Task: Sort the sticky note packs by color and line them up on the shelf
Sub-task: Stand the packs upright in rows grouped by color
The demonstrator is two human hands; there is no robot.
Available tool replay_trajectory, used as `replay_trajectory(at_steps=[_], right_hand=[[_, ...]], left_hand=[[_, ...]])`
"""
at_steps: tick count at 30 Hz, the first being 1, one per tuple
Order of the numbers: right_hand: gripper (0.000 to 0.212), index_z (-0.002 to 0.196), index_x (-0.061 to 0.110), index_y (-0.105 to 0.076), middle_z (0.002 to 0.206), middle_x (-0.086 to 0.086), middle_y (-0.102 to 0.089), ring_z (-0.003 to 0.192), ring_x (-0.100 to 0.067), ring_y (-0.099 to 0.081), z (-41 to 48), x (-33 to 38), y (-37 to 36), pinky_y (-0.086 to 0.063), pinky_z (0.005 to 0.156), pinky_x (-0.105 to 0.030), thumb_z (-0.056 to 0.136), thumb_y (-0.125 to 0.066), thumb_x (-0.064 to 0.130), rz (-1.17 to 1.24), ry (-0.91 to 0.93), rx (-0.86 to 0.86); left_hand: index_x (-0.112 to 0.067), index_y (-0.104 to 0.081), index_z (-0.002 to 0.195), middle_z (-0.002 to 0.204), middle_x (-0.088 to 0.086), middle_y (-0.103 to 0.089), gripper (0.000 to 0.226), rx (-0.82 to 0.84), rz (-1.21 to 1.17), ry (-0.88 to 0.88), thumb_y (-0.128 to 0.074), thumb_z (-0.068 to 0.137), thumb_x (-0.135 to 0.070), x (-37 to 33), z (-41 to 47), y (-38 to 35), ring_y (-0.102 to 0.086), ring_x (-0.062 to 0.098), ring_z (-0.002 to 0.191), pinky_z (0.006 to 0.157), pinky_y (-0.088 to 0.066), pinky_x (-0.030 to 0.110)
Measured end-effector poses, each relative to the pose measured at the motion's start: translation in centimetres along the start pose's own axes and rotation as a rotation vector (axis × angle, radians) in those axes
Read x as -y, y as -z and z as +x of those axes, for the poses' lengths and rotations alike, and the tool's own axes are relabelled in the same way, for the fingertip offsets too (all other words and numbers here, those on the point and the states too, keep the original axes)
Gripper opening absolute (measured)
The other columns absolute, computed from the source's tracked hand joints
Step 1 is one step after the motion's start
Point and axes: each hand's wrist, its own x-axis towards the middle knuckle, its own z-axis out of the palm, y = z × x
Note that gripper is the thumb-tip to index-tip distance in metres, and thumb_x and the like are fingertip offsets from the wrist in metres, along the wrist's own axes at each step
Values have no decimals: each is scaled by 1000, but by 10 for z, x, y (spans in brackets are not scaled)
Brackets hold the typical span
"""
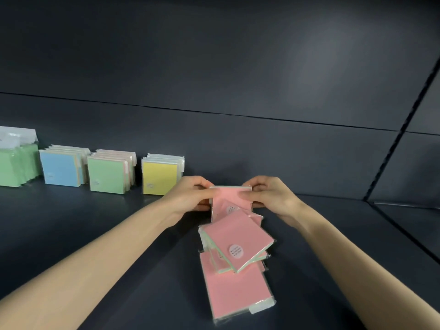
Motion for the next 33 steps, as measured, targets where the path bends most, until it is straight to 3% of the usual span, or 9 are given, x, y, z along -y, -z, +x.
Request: replay_trajectory(at_steps=[2,5,8,13,19,22,26,29,33], right_hand=[[13,92,8,-59,85,-7,-67,79,-17,-66,5,4,3,-56,78,-31,83,-69,5,26,10,9],[13,91,9,-55,88,-7,-69,80,-16,-67,14,8,2,-57,77,-32,86,-66,5,26,30,-19],[12,93,9,-52,86,-6,-67,77,-15,-66,20,6,1,-57,71,-31,88,-63,5,99,62,-164],[14,104,7,-53,85,-2,-67,73,-14,-64,19,-6,6,-55,60,-25,92,-59,8,192,71,-347],[13,104,7,-54,86,-3,-68,72,-15,-65,20,-14,8,-56,57,-24,92,-58,10,178,67,-365],[13,104,7,-55,87,-6,-67,72,-16,-65,20,-15,9,-57,58,-24,91,-59,9,202,65,-390],[16,106,4,-56,87,-4,-67,77,-15,-66,19,-17,9,-57,58,-21,91,-60,10,242,33,-393],[18,104,4,-58,92,-6,-69,82,-17,-68,18,-17,10,-57,60,-21,87,-64,7,266,16,-371],[25,104,2,-61,98,-8,-71,87,-17,-69,15,-18,11,-58,67,-20,80,-68,-4,300,17,-309]], left_hand=[[-8,-63,95,95,11,-67,12,-6,-15,-23,-68,85,-12,-3,7,0,-64,21,88,83,-55,35],[-18,-61,103,106,1,-65,17,-84,184,-79,-63,89,-27,-6,19,-2,-59,12,98,87,-48,28],[-18,-53,123,114,-4,-60,42,-51,337,-77,-61,88,-40,1,26,-5,-54,8,103,85,-39,21],[-13,-37,142,142,2,-45,73,65,458,-62,-67,82,-43,18,38,-1,-45,15,127,104,-36,25],[-12,-48,131,126,3,-58,62,60,471,-113,-77,77,-18,22,41,-4,-52,14,110,91,-38,22],[-15,-47,131,118,2,-60,64,37,378,-104,-77,75,-10,23,42,-4,-54,18,115,93,-40,24],[-15,-48,133,129,1,-52,76,-37,600,-70,-72,72,-53,24,40,-14,-46,21,124,103,-38,37],[-20,-67,113,121,1,-60,62,-16,761,-58,-71,67,-62,25,43,-11,-49,25,117,98,-41,41],[-20,-67,104,104,-1,-67,39,48,492,-88,-81,69,-30,22,39,-2,-60,15,102,92,-46,30]])
